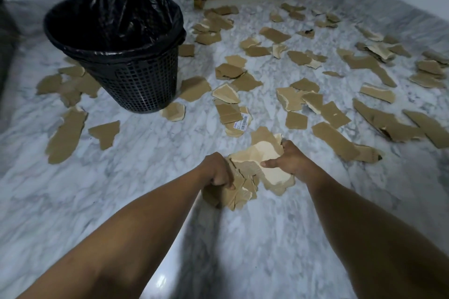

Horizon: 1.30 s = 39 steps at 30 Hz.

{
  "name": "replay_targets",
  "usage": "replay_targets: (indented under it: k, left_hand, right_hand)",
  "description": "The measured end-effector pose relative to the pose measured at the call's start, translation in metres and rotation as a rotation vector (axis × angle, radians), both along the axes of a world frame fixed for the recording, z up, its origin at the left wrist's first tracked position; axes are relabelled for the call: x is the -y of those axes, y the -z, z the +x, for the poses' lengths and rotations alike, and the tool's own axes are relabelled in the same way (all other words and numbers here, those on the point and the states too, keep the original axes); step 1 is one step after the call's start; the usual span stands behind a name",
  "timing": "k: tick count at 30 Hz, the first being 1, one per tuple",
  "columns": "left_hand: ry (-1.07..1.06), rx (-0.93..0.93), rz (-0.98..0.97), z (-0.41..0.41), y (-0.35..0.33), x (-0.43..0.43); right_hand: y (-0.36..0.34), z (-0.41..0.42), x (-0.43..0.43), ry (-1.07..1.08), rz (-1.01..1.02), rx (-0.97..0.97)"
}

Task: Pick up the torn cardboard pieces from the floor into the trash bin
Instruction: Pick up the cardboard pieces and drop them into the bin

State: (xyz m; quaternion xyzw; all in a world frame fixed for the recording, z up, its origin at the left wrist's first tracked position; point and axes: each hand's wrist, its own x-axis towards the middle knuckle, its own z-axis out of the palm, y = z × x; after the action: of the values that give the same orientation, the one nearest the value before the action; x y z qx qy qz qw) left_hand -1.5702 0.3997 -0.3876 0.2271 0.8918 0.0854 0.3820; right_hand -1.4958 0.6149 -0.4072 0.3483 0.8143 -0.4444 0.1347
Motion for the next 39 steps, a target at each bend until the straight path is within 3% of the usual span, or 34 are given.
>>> replay_targets:
  k: [9,15,22,26,29,32,39]
  left_hand:
    - [-0.262,-0.162,0.238,-0.012,-0.028,0.03]
    - [-0.275,-0.409,0.463,-0.075,-0.167,0.036]
    - [-0.271,-0.649,0.592,-0.12,-0.338,0.091]
    - [-0.441,-0.778,0.569,-0.155,-0.327,0.138]
    - [-0.623,-0.696,0.563,-0.187,-0.301,0.166]
    - [-0.845,-0.67,0.712,-0.206,-0.295,0.18]
    - [-0.794,-0.435,0.721,-0.227,-0.275,0.187]
  right_hand:
    - [-0.038,-0.038,0.026,0.151,-0.181,-0.257]
    - [-0.165,-0.11,0.045,0.166,-0.209,-0.631]
    - [-0.303,-0.175,0.109,0.036,0.088,-0.982]
    - [-0.312,-0.203,0.156,-0.054,0.145,-0.963]
    - [-0.307,-0.219,0.19,-0.085,0.145,-0.927]
    - [-0.311,-0.234,0.215,-0.101,0.226,-0.908]
    - [-0.333,-0.27,0.24,-0.229,0.217,-0.569]
